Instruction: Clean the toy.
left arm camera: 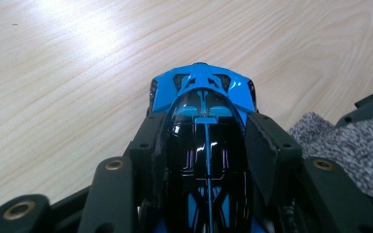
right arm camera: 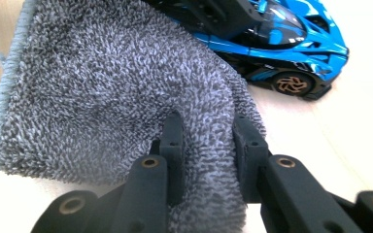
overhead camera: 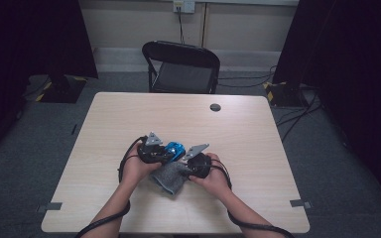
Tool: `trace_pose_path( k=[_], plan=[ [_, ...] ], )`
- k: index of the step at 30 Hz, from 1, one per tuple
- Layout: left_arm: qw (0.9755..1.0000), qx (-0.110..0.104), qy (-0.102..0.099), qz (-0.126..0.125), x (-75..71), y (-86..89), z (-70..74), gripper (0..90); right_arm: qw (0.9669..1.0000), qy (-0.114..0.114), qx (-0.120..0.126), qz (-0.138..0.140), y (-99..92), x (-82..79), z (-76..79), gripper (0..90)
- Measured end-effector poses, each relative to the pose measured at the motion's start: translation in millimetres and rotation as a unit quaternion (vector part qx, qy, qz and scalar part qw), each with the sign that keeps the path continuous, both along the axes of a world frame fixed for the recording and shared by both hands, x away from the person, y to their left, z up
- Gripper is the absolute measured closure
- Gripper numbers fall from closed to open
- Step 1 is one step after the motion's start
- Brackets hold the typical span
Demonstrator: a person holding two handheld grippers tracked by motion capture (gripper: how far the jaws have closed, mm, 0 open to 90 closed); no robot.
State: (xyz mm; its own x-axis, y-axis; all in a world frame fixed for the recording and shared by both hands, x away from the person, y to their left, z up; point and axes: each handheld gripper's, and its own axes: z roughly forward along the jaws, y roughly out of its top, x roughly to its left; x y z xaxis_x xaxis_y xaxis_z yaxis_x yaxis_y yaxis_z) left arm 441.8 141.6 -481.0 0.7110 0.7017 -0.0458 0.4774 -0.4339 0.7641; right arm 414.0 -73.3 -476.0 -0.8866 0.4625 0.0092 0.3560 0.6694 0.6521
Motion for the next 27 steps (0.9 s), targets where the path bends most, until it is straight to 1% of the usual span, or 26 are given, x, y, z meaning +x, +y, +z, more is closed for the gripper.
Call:
trace_pose_path(
  k=[1,6,9,15,24,27],
  plan=[
    [1.0000,0.000,0.000,0.000,-0.1,-0.1,0.0,51.8,1.0000,0.002,0.000,-0.005,-1.2,1.1,0.2,70.8],
    [1.0000,0.000,-0.001,0.000,-0.1,0.0,-0.1,51.8,0.9999,0.003,0.003,-0.011,-4.6,4.6,-0.2,70.7],
    [1.0000,0.000,0.000,0.000,-0.1,0.1,-0.1,51.8,0.9998,0.004,0.004,-0.021,-8.3,8.5,-0.2,70.7],
    [1.0000,0.000,-0.001,0.001,-0.2,0.1,-0.1,51.8,0.9994,-0.001,-0.004,-0.035,-14.8,15.6,0.7,70.7],
    [1.0000,-0.001,-0.001,0.001,-0.5,0.2,-0.3,51.8,0.9984,0.001,-0.003,-0.056,-24.1,25.1,0.5,70.8],
    [1.0000,-0.001,-0.001,0.001,-0.5,0.2,-0.3,51.8,0.9981,-0.001,-0.006,-0.061,-26.9,27.2,0.8,70.8]
  ],
)
